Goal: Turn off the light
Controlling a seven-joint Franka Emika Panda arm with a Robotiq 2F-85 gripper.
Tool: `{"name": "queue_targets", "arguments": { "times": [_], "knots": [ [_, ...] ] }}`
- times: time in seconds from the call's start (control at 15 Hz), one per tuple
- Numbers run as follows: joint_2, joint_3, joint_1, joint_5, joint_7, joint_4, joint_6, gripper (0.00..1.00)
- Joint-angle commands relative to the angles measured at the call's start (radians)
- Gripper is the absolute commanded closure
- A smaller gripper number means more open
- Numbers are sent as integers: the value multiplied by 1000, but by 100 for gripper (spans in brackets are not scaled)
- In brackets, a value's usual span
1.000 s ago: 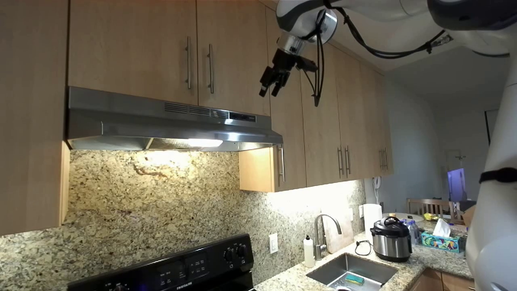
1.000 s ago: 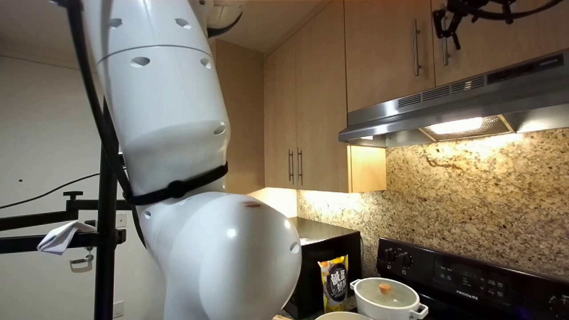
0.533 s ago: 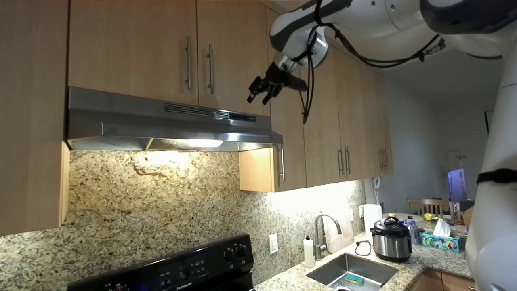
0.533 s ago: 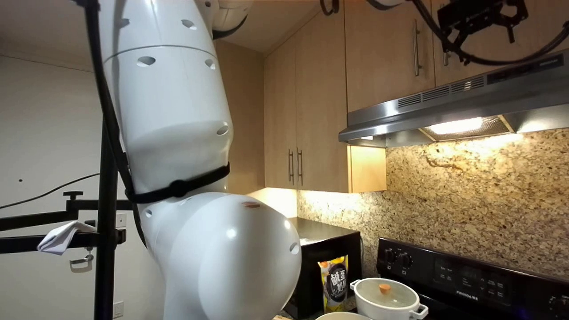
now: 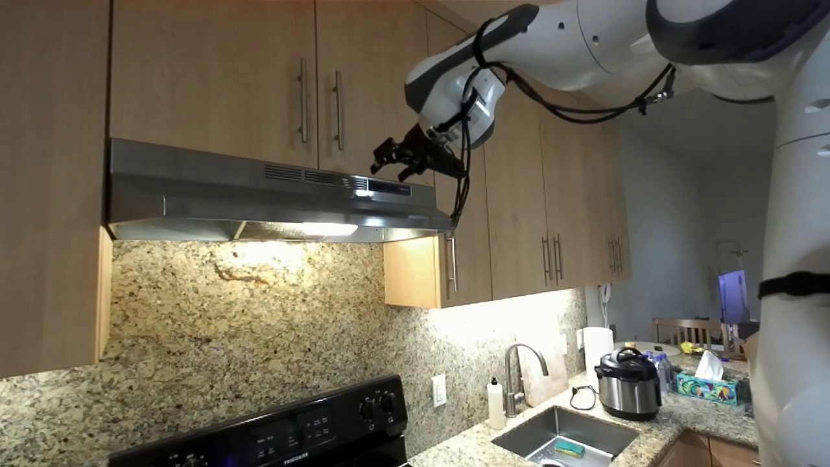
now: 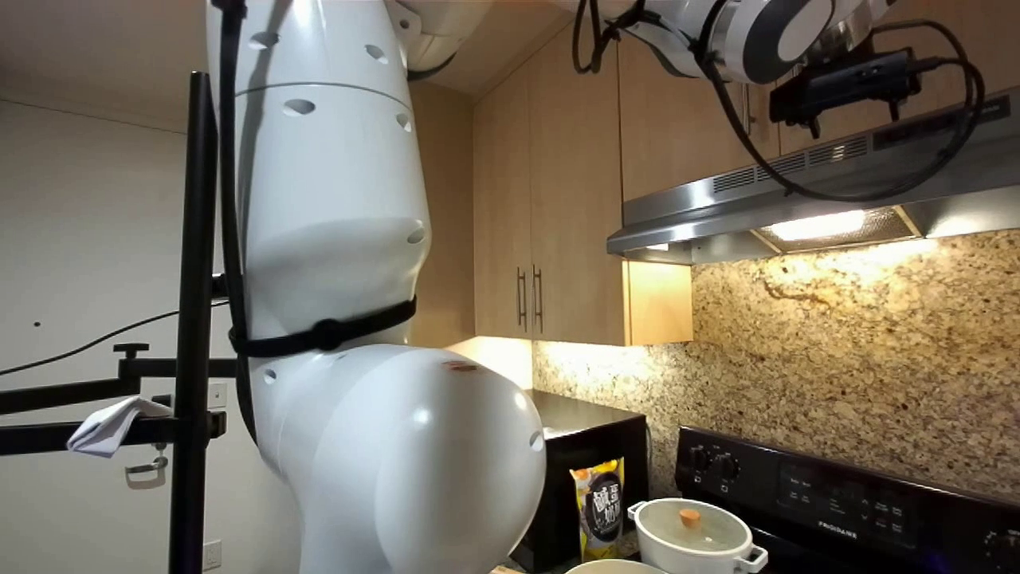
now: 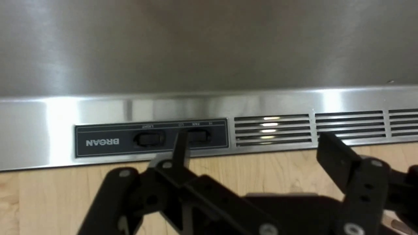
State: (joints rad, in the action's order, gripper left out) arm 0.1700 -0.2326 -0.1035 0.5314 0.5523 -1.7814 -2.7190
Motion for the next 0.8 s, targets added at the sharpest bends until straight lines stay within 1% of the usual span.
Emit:
{"name": "queue_targets", "arguments": {
  "times": [0.0,0.13,0.47,0.73],
  "knots": [
    [-18,-29,-29,115,92,7,-54,0],
    [-33,-47,-34,171,138,27,-32,0],
    [-89,-88,-34,287,265,105,75,0],
    [-141,-109,-18,325,313,181,171,0]
  ]
}}
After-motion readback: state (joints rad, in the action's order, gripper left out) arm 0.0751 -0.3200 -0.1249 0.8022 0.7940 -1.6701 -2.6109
